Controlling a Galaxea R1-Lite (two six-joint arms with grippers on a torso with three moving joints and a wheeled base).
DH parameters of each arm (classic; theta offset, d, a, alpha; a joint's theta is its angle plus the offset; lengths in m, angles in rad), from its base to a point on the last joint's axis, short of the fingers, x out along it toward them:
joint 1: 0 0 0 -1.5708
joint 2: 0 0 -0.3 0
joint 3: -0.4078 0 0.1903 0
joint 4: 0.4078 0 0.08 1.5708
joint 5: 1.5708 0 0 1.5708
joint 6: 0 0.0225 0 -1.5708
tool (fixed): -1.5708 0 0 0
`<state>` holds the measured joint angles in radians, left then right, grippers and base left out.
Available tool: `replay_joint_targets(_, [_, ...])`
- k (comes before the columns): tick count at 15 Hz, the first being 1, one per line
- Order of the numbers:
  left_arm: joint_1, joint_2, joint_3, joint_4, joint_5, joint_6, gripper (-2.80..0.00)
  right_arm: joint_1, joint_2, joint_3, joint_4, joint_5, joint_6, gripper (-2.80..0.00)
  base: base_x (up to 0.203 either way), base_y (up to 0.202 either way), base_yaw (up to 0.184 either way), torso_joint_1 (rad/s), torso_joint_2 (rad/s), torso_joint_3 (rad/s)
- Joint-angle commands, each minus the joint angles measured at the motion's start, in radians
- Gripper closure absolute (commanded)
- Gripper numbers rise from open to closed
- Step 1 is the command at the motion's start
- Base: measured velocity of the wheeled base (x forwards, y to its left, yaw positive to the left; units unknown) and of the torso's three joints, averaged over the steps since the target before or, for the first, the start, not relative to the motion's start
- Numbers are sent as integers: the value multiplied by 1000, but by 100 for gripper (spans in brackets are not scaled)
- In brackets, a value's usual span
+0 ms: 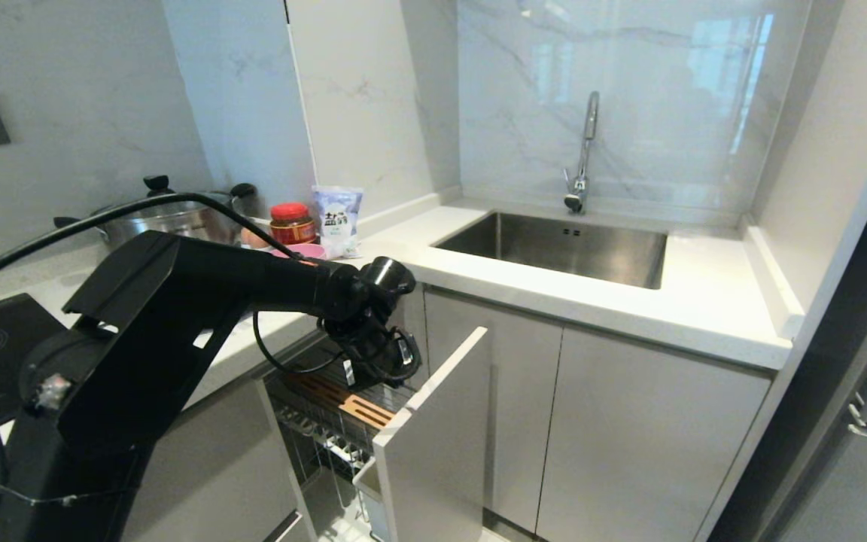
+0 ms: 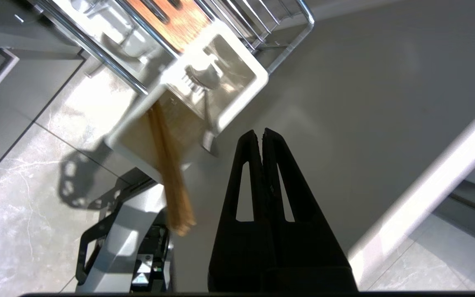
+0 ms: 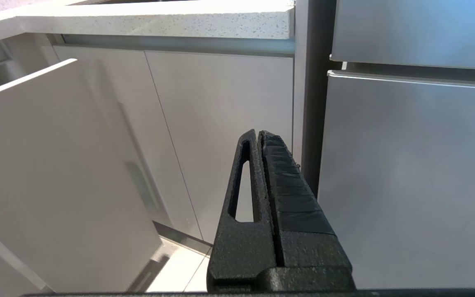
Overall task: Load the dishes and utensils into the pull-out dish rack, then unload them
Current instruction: Open the cupboard
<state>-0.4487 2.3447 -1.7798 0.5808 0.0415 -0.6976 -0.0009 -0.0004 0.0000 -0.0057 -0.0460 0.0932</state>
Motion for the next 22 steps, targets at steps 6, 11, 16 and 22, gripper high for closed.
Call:
replay_joint_targets(6, [-96,-7,5,78,-158,-56,0,-1,-4,0,0,0,0,0,0,0,0,0,0,0])
replay_joint_targets(11, [-172,-15,32,80,-199,-78,0,1,-4,0,0,0,0,0,0,0,0,0,0,0])
replay_joint_targets(16, [-228,-19,39,82,-218,-88,0,0,-4,0,0,0,0,0,0,0,0,0,0,0])
replay_joint_targets(22, [-249,-24,36,99,-302,-109,0,-1,-4,0,0,0,0,0,0,0,0,0,0,0])
